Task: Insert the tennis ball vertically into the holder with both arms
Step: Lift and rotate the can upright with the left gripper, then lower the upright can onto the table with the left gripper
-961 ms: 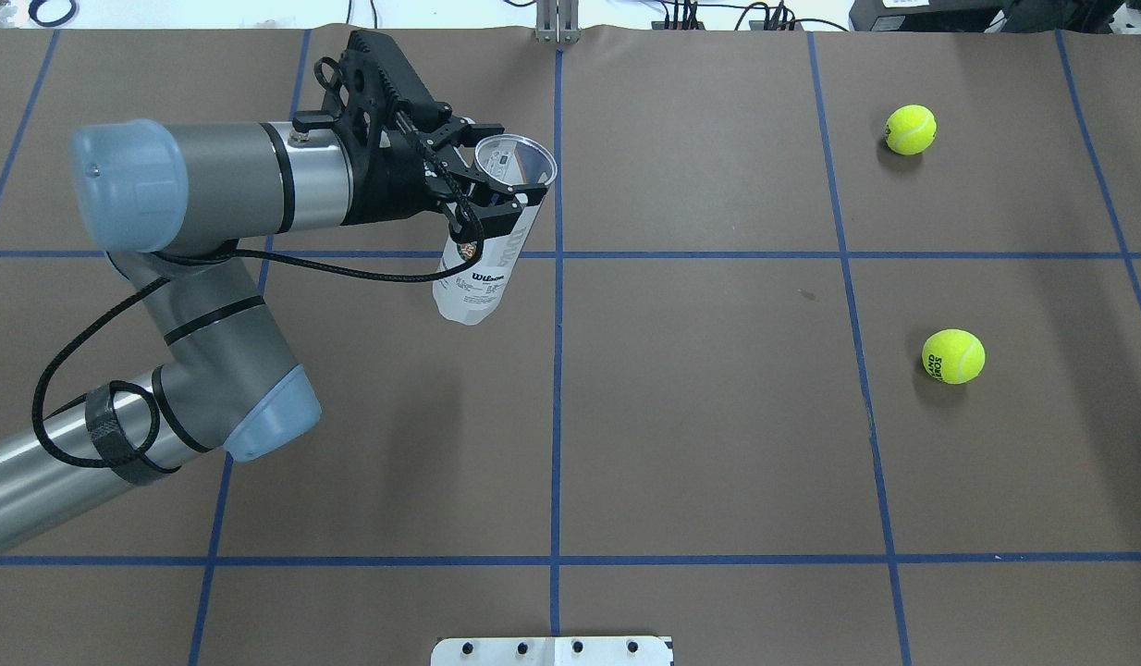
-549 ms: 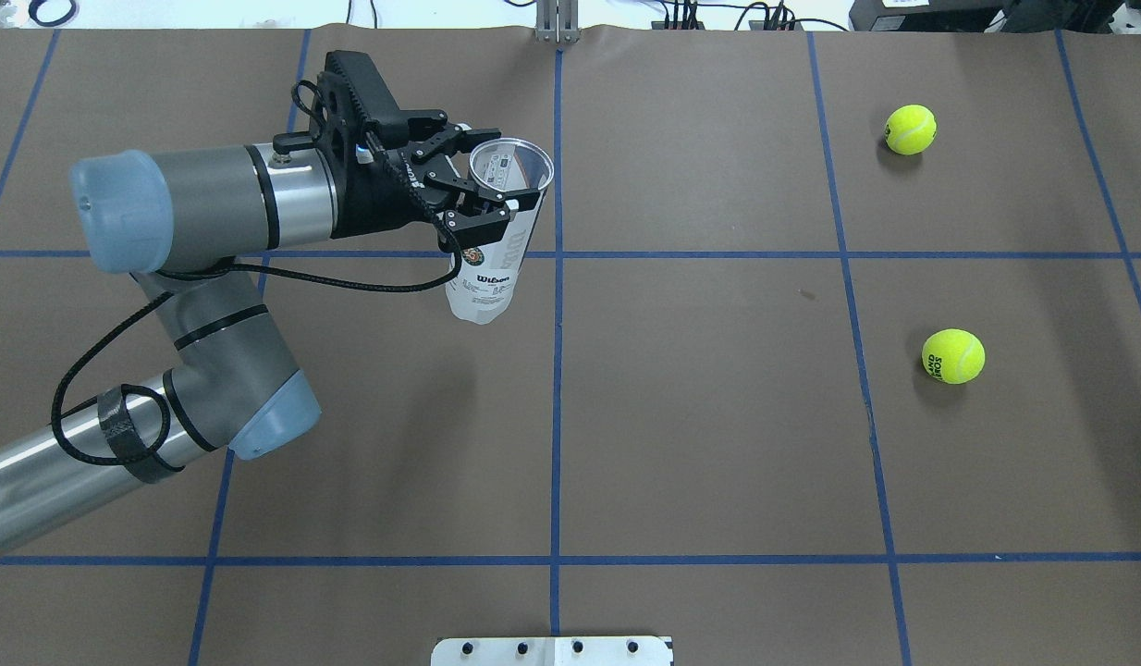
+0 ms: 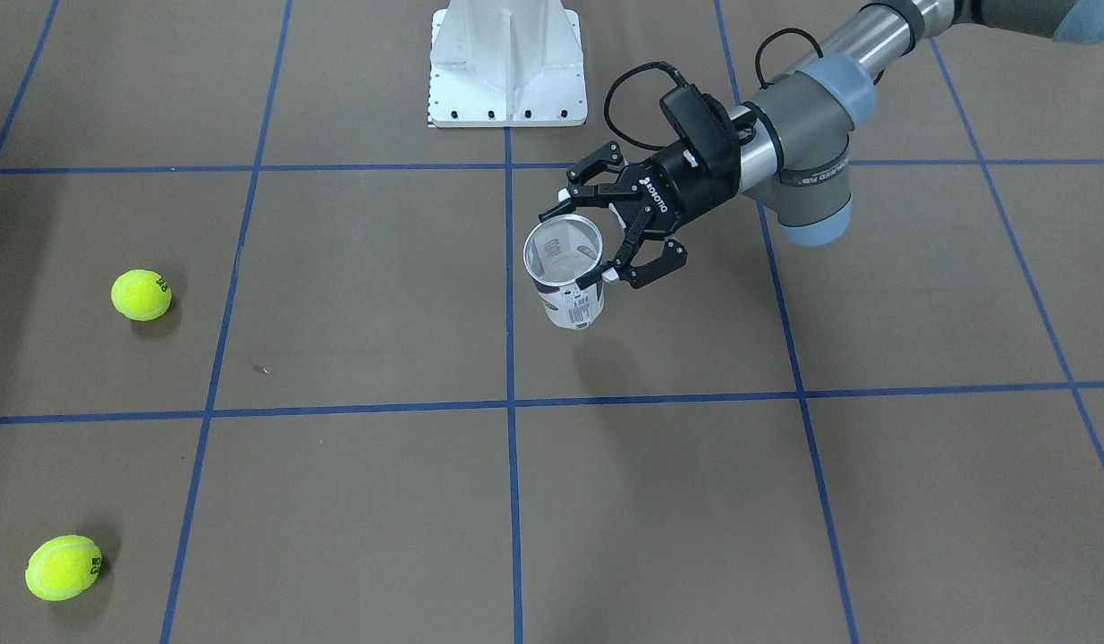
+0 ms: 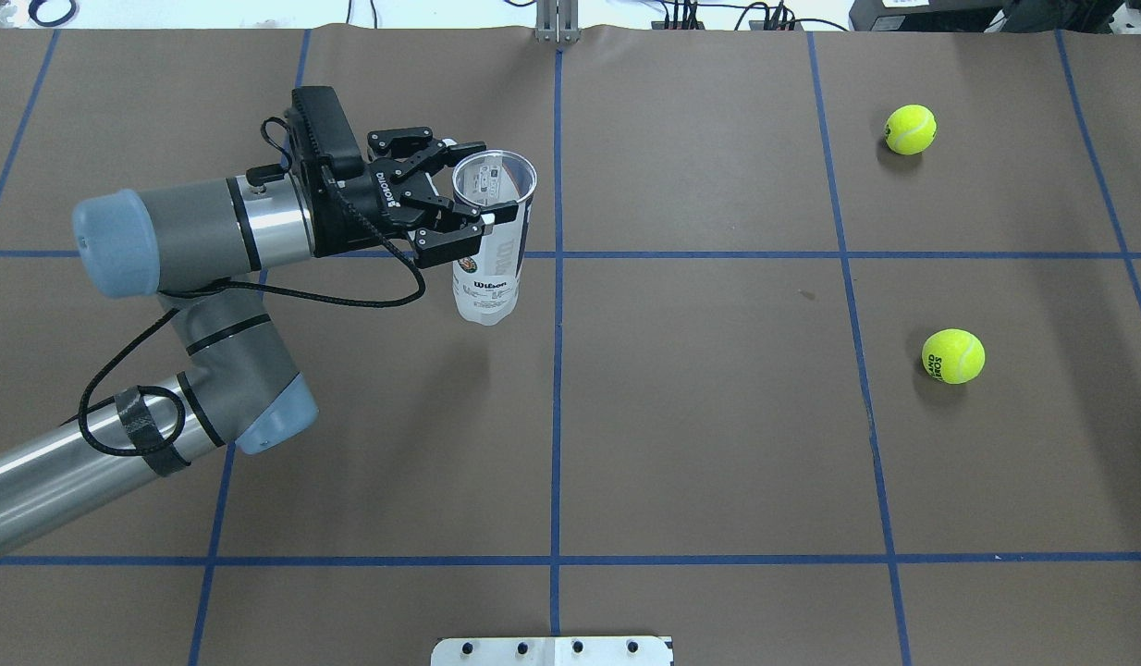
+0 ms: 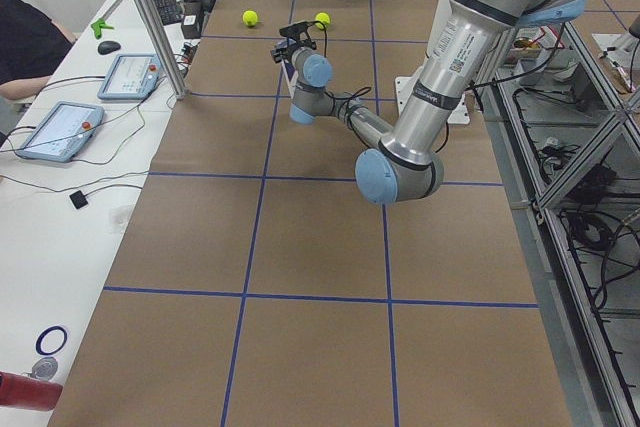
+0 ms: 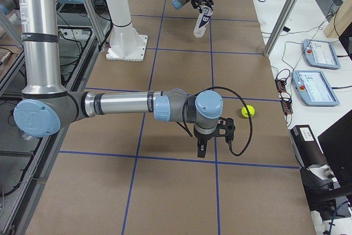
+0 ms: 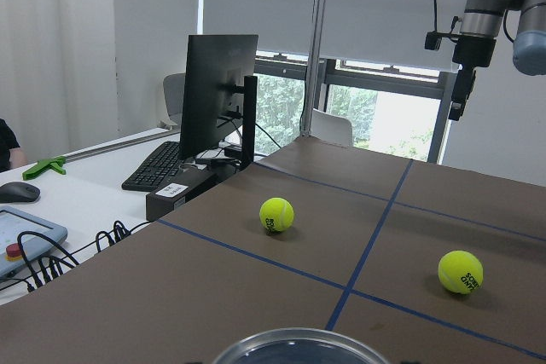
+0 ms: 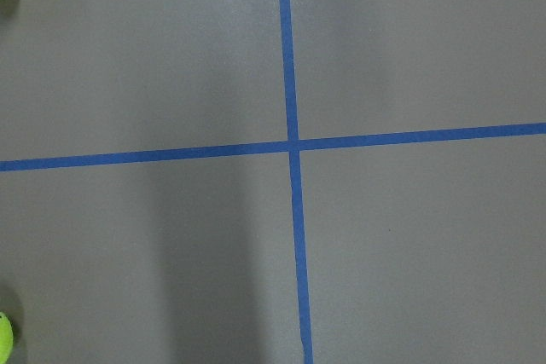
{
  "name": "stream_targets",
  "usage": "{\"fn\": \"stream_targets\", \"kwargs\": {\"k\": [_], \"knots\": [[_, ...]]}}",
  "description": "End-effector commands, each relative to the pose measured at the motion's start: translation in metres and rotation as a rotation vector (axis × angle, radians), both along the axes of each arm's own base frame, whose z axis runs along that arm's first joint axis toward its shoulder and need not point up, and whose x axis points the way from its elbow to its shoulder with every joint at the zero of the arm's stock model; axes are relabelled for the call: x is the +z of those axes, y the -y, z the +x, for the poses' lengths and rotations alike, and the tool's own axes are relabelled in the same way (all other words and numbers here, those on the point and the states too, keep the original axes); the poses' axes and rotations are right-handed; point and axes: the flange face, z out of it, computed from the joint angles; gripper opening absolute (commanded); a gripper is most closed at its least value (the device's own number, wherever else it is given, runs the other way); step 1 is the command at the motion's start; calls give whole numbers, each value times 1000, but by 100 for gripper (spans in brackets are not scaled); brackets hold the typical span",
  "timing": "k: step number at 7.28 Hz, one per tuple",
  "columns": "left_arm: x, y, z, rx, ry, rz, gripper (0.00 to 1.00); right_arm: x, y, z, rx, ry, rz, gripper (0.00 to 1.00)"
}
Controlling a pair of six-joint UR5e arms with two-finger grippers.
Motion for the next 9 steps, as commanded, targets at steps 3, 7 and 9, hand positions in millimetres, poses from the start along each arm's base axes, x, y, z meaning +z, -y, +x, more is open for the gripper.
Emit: {"fn": "stream_targets", "kwargs": {"k": [3, 7, 9], "knots": [[41, -43, 53, -55, -194, -17, 57, -2, 1, 0, 0, 0, 5, 99], [44, -39, 51, -101, -152, 33, 57, -2, 1, 0, 0, 0, 5, 99], [50, -40, 54, -98, -142, 29, 57, -2, 1, 0, -1, 0, 6, 99]]}}
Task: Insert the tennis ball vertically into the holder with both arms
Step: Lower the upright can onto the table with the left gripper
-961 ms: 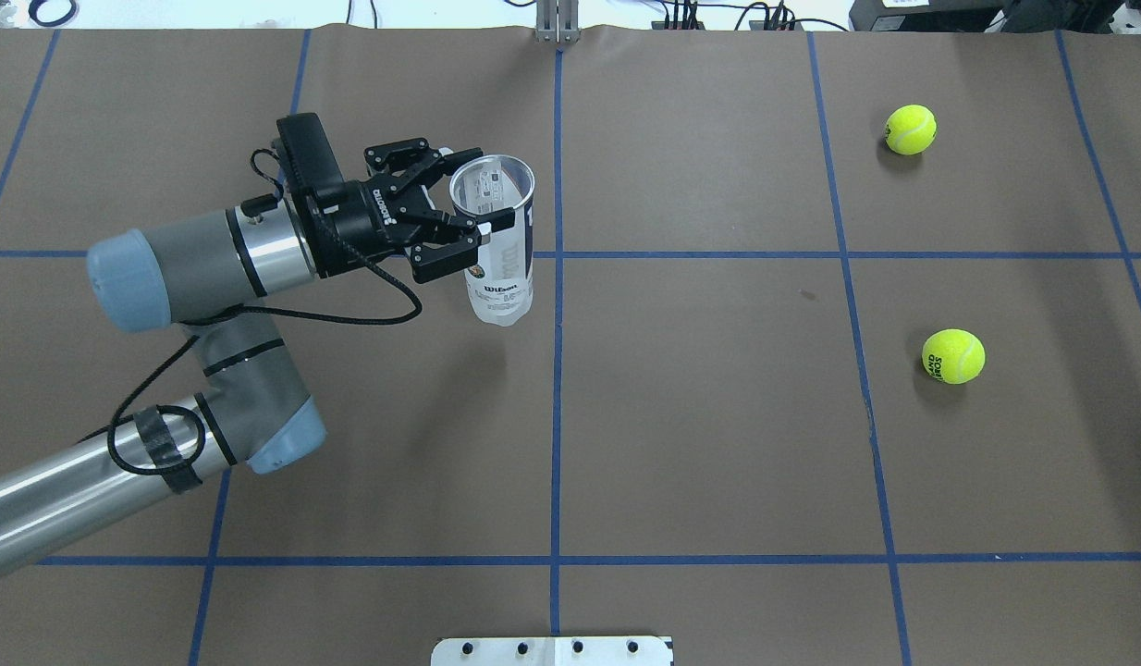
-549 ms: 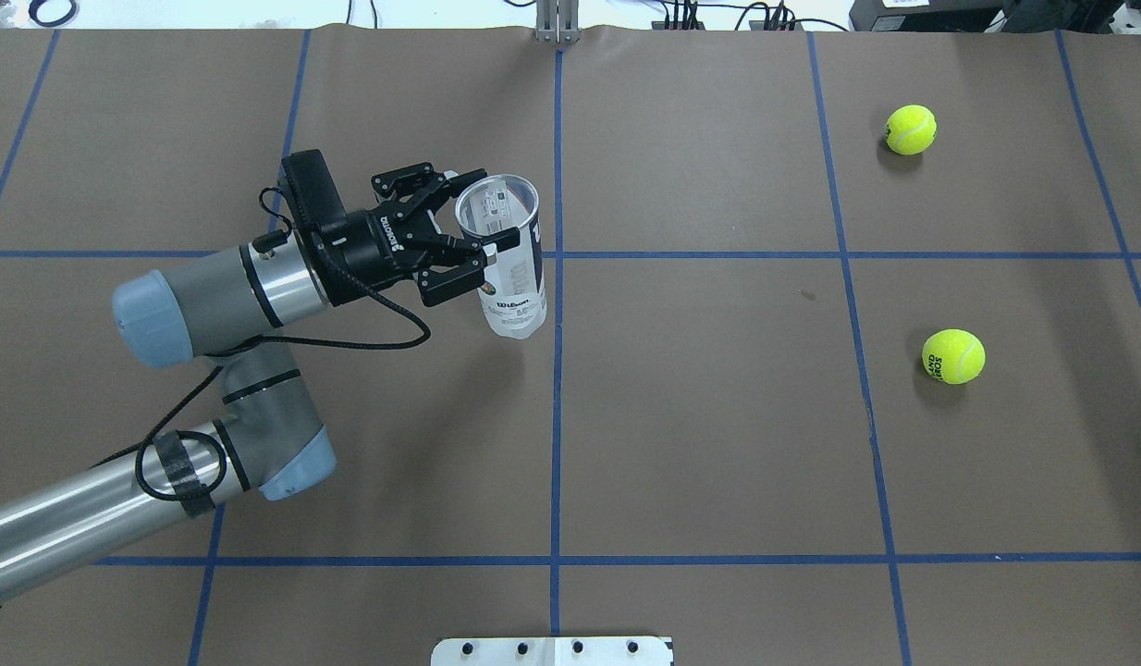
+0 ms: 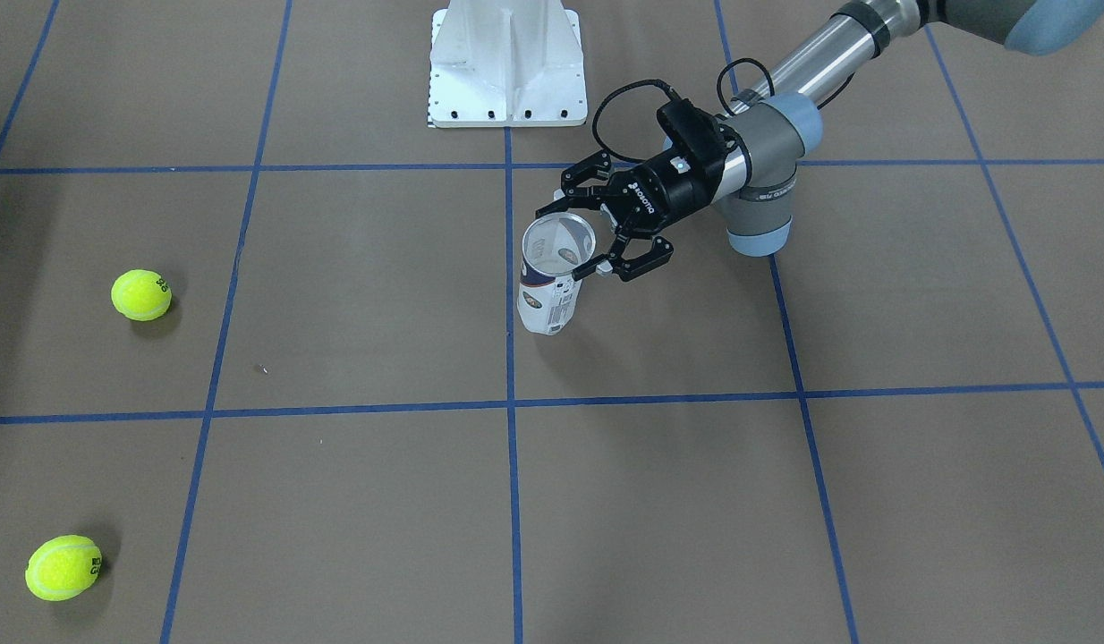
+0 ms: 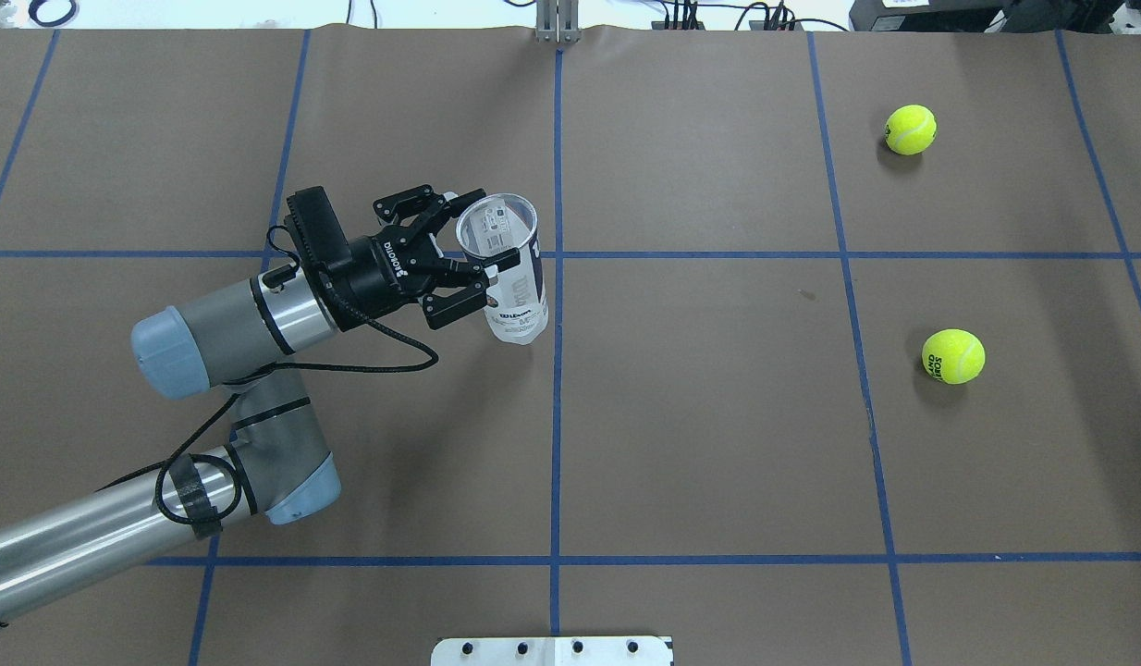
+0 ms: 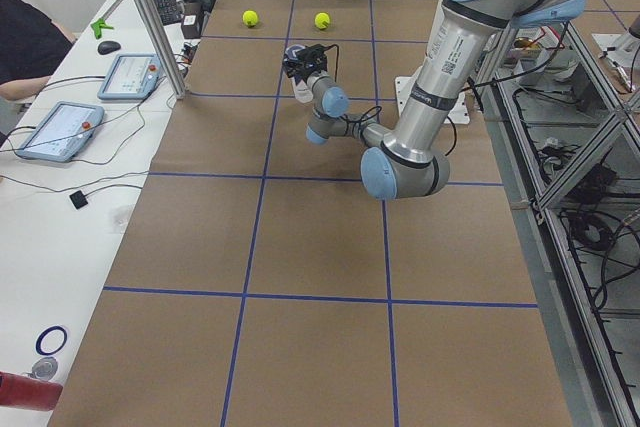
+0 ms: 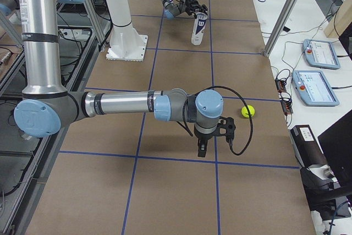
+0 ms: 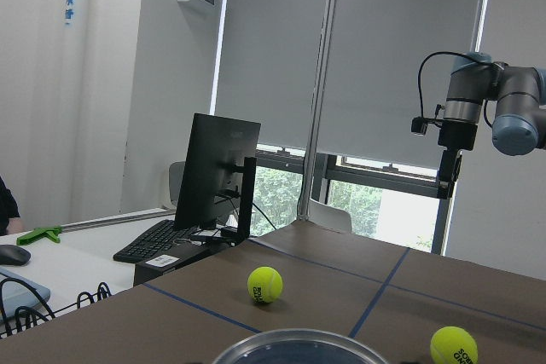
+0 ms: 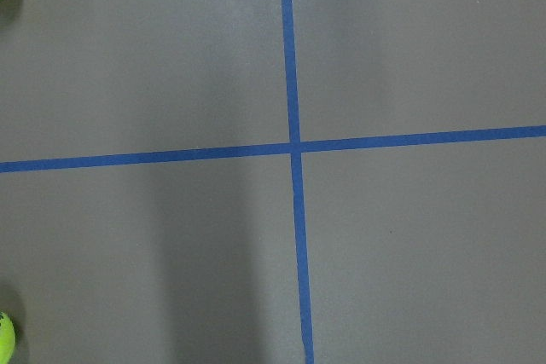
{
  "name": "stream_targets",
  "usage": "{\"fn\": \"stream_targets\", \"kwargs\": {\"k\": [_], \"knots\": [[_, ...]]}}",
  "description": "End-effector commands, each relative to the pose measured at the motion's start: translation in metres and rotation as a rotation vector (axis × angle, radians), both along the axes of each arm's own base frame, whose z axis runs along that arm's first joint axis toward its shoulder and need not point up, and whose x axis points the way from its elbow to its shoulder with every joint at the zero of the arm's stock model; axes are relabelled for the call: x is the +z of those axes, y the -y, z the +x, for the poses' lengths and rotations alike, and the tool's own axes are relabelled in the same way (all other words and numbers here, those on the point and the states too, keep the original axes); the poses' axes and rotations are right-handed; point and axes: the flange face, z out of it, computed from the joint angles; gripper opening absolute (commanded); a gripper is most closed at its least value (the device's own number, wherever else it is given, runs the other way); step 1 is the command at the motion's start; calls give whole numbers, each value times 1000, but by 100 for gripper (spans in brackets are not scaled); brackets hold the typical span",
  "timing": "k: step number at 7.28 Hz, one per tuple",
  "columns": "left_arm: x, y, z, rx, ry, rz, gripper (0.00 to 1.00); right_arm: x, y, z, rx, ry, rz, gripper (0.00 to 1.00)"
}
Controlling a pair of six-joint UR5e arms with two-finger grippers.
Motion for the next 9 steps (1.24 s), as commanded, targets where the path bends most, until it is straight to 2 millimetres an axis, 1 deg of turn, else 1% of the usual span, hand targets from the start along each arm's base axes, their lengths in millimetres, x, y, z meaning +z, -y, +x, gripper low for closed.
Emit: {"fn": "stream_targets", "kwargs": {"k": [1, 4, 6, 9], "knots": [[6, -1, 4, 1, 14, -4, 57, 2, 0, 0, -1, 0, -2, 99], [9, 0, 6, 7, 17, -12, 58, 2, 0, 0, -1, 0, -2, 99], [16, 1, 10, 6, 32, -18, 58, 2, 0, 0, -1, 0, -2, 99], [13, 1, 10, 7, 26, -16, 66, 1, -1, 0, -1, 0, -1, 99]]}}
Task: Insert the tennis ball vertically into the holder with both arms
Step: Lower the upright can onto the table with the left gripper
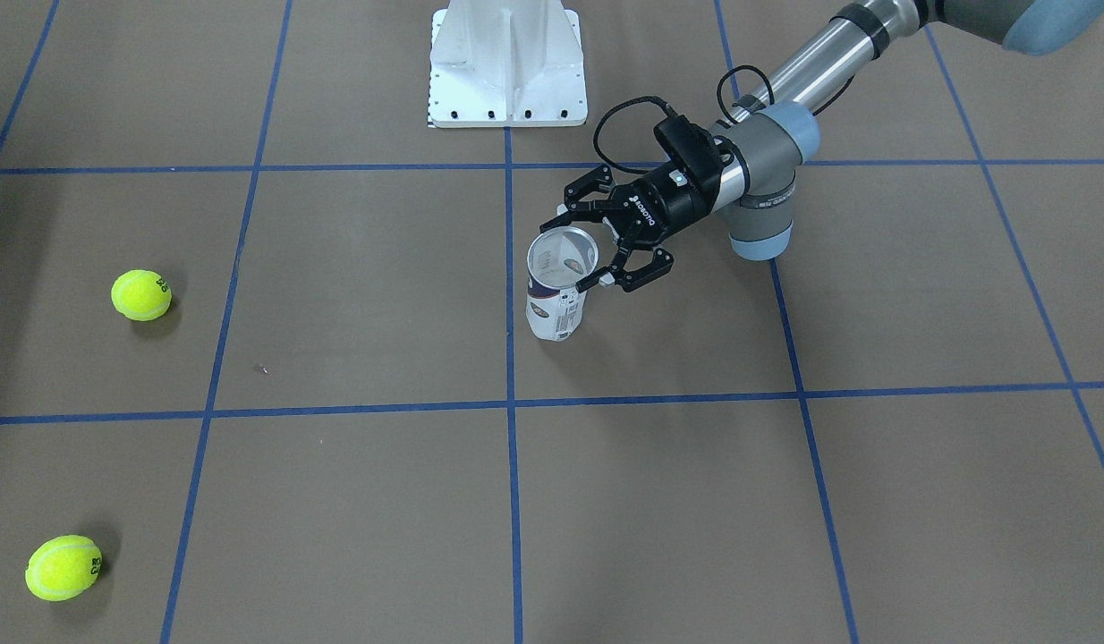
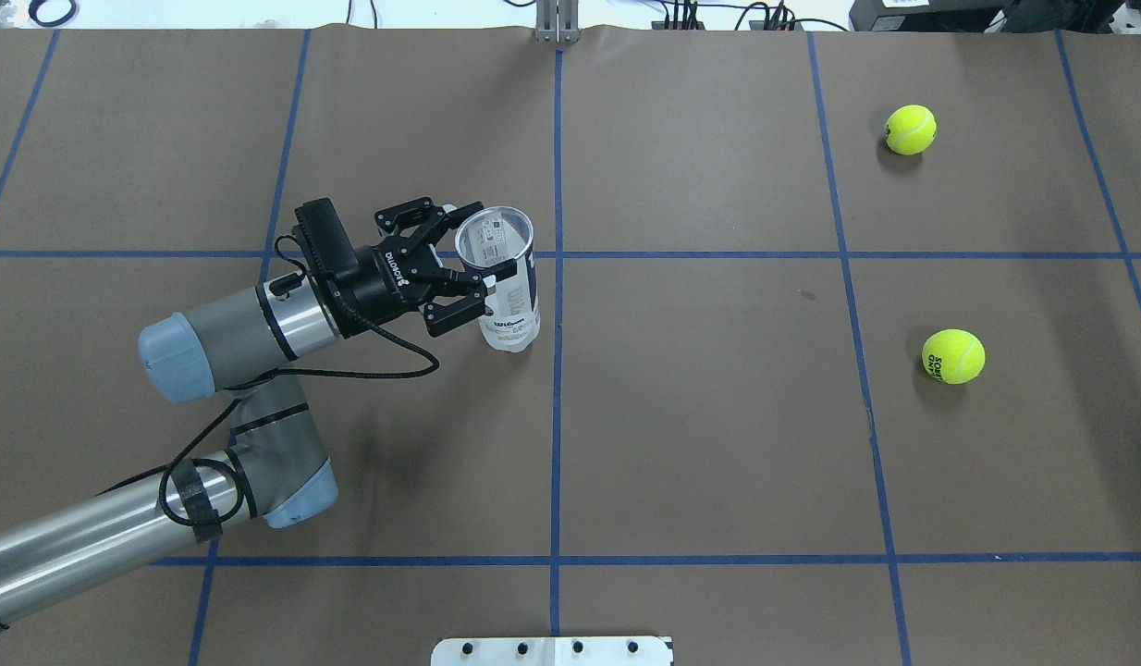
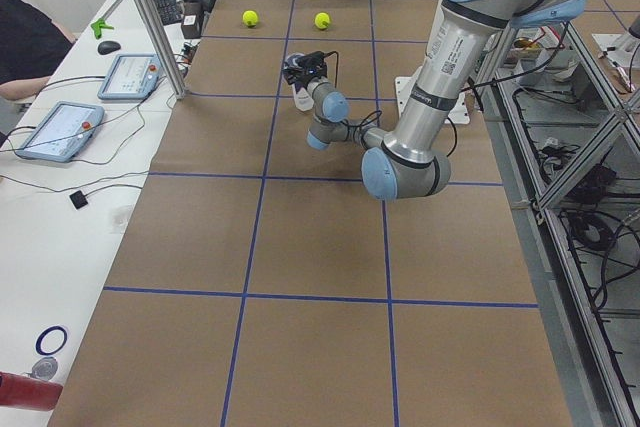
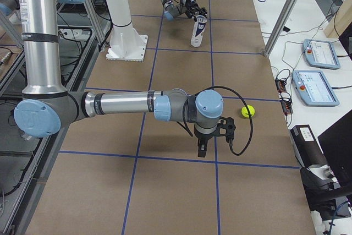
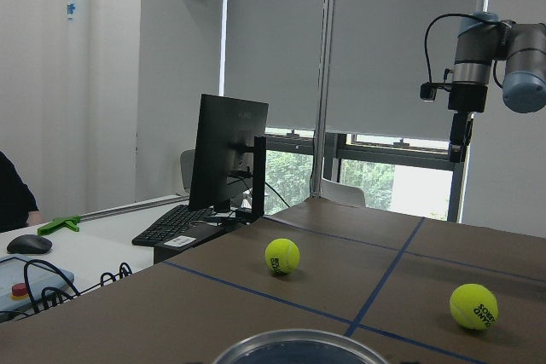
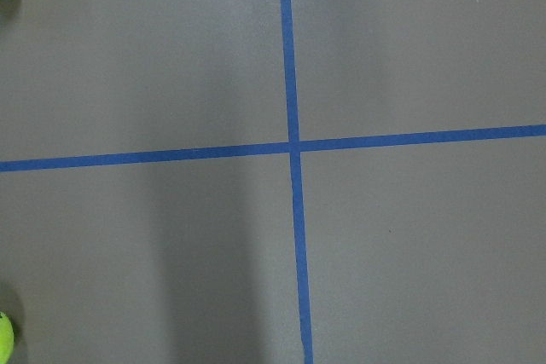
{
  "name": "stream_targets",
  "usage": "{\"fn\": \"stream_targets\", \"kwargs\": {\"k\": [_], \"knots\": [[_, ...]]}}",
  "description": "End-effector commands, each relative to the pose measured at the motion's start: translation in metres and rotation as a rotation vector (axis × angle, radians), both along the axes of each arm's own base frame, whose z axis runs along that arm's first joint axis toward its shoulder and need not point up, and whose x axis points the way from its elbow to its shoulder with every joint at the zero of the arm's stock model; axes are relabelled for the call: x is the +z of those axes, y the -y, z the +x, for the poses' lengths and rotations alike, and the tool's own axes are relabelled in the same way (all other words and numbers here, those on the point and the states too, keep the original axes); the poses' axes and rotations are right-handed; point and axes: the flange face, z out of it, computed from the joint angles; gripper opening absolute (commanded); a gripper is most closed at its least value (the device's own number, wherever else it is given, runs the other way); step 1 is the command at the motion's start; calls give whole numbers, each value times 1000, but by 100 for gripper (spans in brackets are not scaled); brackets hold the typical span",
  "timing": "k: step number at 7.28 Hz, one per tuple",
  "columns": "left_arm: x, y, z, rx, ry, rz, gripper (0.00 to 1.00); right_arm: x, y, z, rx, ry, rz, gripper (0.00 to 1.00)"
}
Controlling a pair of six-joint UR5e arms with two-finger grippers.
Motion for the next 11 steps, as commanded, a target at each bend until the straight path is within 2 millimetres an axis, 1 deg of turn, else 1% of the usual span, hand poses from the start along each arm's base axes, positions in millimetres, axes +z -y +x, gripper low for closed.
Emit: {"fn": "stream_targets", "kwargs": {"k": [1, 2, 3, 5, 8, 10, 11], "knots": [[-1, 0, 0, -1, -4, 1, 70, 0, -1, 0, 0, 0, 0, 99], [-1, 0, 0, 0, -5, 0, 74, 1, -1, 0, 0, 0, -2, 99], [-3, 0, 0, 1, -8, 1, 82, 1, -1, 0, 0, -1, -2, 99], [-4, 1, 1, 1, -9, 0, 89, 2, -1, 0, 0, 0, -3, 99], [-4, -3, 4, 9, -10, 0, 90, 4, -1, 0, -1, -1, -7, 99], [-6, -4, 3, 9, -17, 2, 99, 3, 0, 0, -1, -1, -4, 99], [-6, -4, 2, 9, -16, 1, 99, 3, -1, 0, 0, -1, -5, 99]]}}
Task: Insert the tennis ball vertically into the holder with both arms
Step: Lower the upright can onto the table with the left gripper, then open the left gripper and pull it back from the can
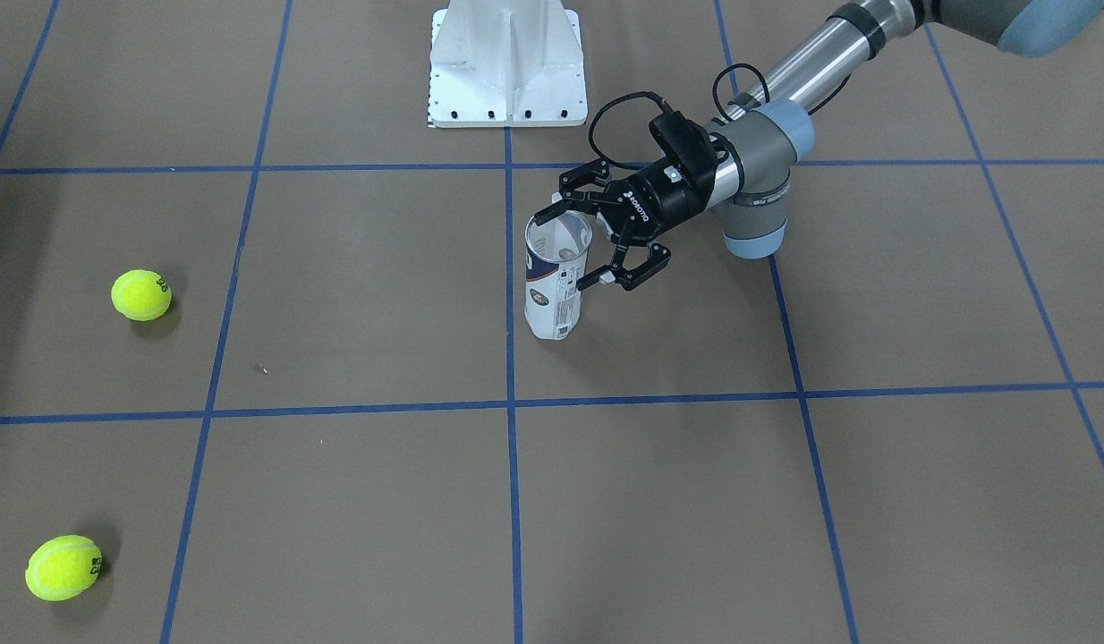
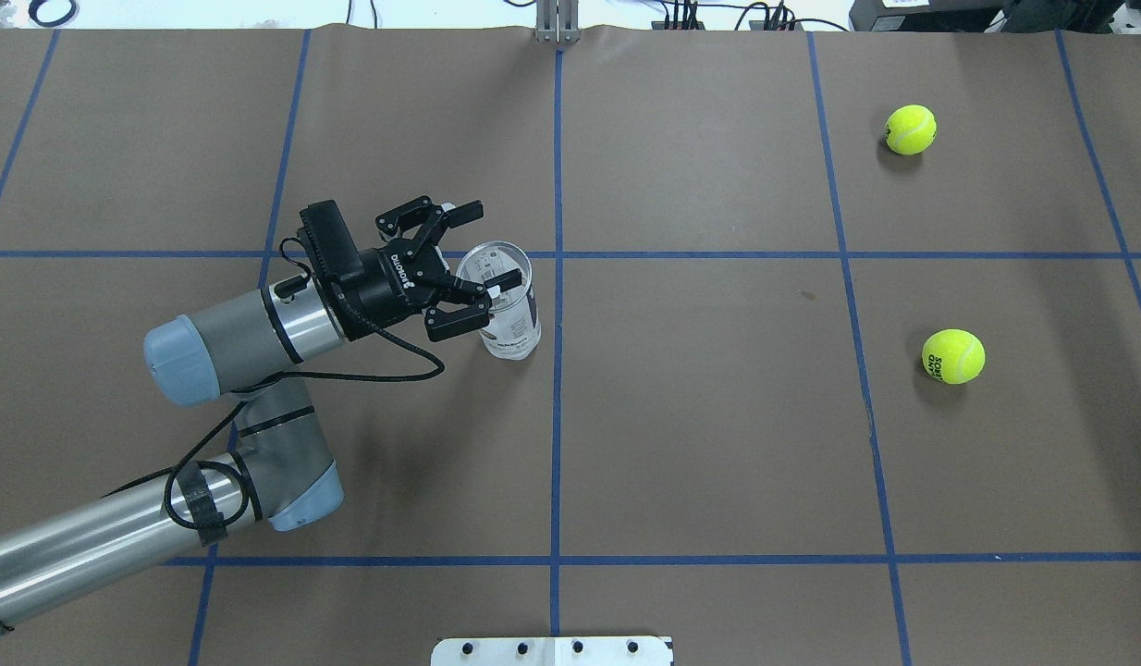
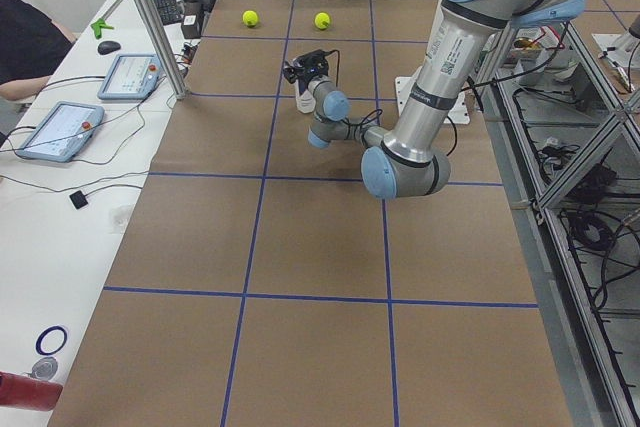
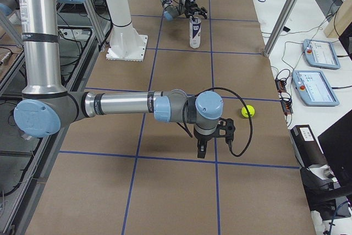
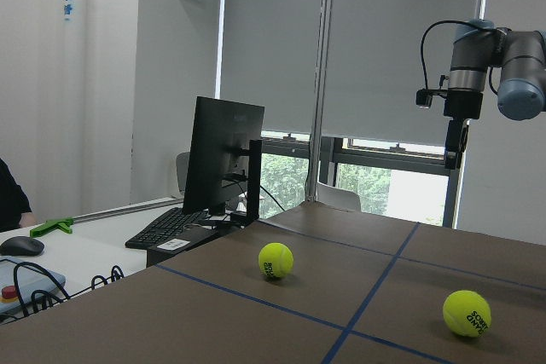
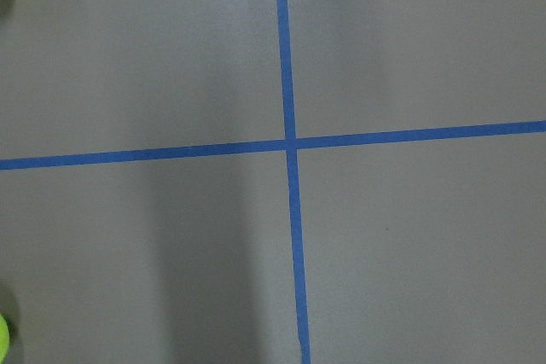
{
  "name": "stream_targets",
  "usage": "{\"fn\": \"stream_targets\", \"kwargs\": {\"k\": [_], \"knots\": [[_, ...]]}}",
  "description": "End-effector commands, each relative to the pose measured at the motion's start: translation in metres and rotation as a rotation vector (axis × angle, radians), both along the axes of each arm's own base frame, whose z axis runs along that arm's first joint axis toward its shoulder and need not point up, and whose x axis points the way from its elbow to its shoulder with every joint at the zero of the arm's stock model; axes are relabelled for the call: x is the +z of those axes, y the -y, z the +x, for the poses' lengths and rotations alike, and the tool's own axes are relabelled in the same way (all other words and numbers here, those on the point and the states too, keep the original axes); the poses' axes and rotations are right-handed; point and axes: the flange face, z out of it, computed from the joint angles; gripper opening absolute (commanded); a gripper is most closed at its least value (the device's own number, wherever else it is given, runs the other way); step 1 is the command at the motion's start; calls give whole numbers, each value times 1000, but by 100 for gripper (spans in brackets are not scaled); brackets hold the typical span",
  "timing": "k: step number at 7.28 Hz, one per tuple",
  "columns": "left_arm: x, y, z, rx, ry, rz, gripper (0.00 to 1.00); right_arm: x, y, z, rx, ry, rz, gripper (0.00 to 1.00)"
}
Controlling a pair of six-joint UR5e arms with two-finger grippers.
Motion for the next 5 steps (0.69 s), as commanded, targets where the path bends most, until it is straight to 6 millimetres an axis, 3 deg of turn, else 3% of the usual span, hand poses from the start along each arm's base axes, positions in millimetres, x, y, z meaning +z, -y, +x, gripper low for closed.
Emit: {"fn": "stream_targets", "kwargs": {"k": [1, 3, 5], "knots": [[2, 0, -1, 0, 3, -2, 99, -2, 1, 0, 0, 1, 5, 99], [-6, -2, -5, 4, -16, 3, 99, -3, 1, 0, 1, 0, 5, 99], [-18, -10, -25, 14, -52, 11, 99, -5, 1, 0, 1, 1, 10, 99]]}}
